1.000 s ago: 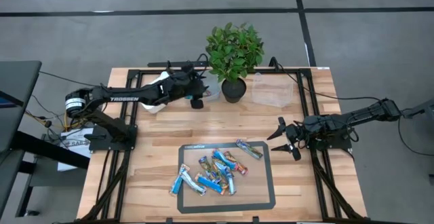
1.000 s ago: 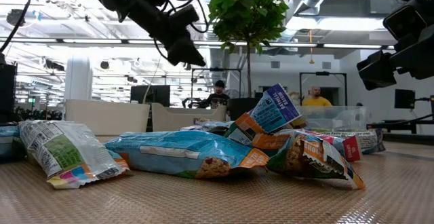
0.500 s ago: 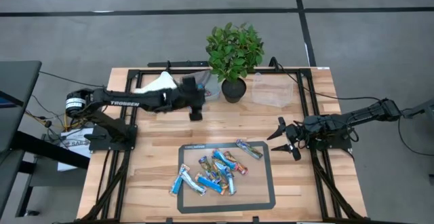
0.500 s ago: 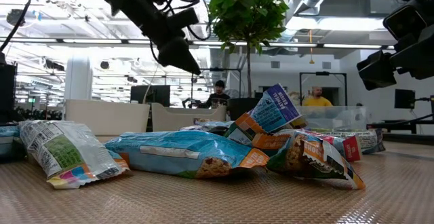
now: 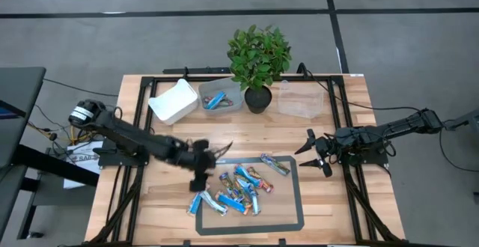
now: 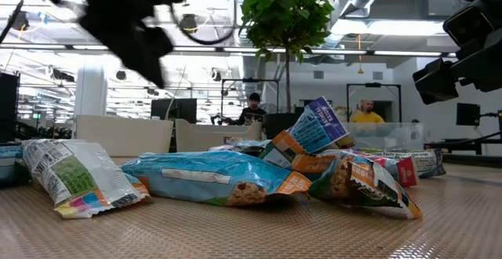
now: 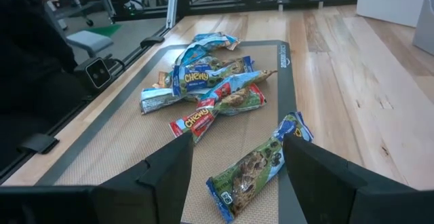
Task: Pick and place Granola Bars by type
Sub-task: Put the yellow granola bar into the white bin
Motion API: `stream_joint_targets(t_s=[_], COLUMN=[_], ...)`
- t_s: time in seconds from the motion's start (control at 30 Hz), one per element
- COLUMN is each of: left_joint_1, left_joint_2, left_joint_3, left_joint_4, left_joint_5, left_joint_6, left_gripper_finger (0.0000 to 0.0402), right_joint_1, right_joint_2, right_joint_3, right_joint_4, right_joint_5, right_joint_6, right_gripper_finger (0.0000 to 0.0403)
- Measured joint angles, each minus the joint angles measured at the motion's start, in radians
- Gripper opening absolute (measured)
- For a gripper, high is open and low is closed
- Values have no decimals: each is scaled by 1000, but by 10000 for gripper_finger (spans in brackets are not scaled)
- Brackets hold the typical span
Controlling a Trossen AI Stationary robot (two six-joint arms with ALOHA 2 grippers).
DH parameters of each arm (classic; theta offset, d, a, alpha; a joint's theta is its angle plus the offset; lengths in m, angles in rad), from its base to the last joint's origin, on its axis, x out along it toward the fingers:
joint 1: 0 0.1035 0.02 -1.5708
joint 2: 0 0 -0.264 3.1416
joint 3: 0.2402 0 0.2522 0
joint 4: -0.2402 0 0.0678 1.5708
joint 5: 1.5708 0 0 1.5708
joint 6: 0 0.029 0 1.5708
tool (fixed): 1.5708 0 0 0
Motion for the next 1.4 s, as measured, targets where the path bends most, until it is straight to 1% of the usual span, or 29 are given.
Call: stream_joint_targets(t_s=[0.23,0.3,0.4,0.53,0.63,0.83,0.97,1.13,1.4], left_joint_1=[-190,-237,-300,-346,-376,-419,-432,-433,-429], left_joint_2=[0,3,10,31,64,162,206,241,257], left_joint_3=[0,0,-6,-16,-16,-16,-16,-16,-15], left_joint_4=[-86,-106,-142,-158,-147,-67,-32,19,25], left_joint_5=[-10,-38,-98,-139,-164,-127,-124,-122,-153], left_joint_6=[-426,-535,-670,-808,-869,-939,-973,-981,-986], left_gripper_finger=[183,183,183,183,183,183,183,183,183], right_joint_1=[0,0,0,0,0,0,0,0,0], right_joint_2=[0,0,0,0,0,0,0,0,0], right_joint_3=[0,0,0,0,0,0,0,0,0], right_joint_4=[0,0,0,0,0,0,0,0,0], right_joint_5=[0,0,0,0,0,0,0,0,0], right_joint_6=[0,0,0,0,0,0,0,0,0], right_gripper_finger=[221,221,221,221,221,221,221,221,221])
